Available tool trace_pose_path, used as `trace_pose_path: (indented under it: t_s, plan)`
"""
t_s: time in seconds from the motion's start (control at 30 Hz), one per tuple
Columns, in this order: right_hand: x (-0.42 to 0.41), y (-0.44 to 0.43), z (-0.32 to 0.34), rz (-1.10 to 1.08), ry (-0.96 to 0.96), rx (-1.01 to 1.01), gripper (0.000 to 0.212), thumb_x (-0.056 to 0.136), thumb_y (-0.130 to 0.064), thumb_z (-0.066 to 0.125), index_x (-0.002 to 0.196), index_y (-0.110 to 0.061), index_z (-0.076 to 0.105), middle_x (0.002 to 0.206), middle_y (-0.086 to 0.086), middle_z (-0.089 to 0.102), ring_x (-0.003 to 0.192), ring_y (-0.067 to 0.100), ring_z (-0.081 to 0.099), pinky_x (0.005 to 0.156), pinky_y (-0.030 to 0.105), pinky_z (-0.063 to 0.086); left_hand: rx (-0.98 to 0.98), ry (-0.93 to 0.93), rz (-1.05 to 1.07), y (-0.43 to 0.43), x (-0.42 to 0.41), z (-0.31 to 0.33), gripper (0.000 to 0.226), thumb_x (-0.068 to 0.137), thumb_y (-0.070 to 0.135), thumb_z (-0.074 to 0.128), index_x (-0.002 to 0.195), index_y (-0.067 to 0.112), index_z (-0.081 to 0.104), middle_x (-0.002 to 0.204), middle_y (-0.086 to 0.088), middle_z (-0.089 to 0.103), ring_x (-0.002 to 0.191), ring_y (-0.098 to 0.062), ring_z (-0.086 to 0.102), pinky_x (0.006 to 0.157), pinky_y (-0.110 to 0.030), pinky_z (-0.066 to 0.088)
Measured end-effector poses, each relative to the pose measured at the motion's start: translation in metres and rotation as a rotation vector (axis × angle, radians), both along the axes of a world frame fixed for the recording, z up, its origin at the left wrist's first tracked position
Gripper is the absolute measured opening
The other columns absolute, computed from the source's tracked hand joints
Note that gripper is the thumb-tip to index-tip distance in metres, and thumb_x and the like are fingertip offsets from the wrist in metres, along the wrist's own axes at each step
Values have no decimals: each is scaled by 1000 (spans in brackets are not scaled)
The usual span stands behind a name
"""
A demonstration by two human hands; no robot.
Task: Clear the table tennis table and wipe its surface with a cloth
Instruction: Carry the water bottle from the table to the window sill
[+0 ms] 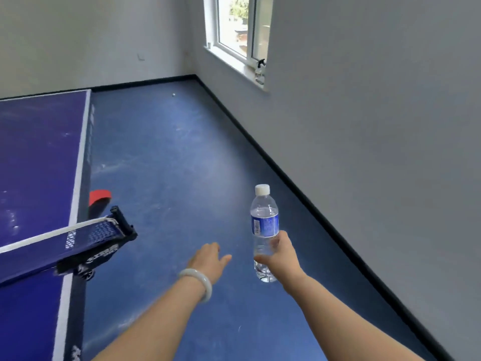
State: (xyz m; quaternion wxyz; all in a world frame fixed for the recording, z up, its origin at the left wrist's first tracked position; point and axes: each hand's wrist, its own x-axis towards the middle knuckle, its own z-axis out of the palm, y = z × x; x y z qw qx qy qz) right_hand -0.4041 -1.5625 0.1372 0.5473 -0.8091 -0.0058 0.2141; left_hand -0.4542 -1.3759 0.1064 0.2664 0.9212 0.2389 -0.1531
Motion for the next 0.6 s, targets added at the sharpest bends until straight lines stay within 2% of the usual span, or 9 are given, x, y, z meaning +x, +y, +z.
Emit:
trace_pose_path:
  t_s: [0.27, 0.43, 0.6]
  plan:
    - [14, -190, 12, -313, -77, 0, 47, 67, -12, 77, 101, -26, 47, 113, 3, 55, 94, 11, 62, 77, 28, 51, -7, -67, -296, -177, 68, 11, 48, 99, 45, 50, 135, 14, 49, 136, -3, 52, 119, -22, 54, 96, -35, 46]
    - [11, -291, 1, -547, -71, 29, 46, 71, -12, 79, 98, -29, 46, 111, 1, 56, 94, 8, 61, 71, 21, 46, -17, -58, -537, -288, 102, 5, 43, 99, 45, 50, 131, 16, 50, 131, 0, 51, 112, -18, 54, 92, -33, 47]
    - [6, -386, -9, -800, -42, -6, 48, 69, -10, 82, 103, -20, 49, 104, 1, 62, 89, 7, 64, 67, 17, 46, -33, -18, -776, -391, 139, -9, 43, 98, 46, 50, 131, 18, 50, 127, 3, 51, 106, -15, 55, 90, -32, 48]
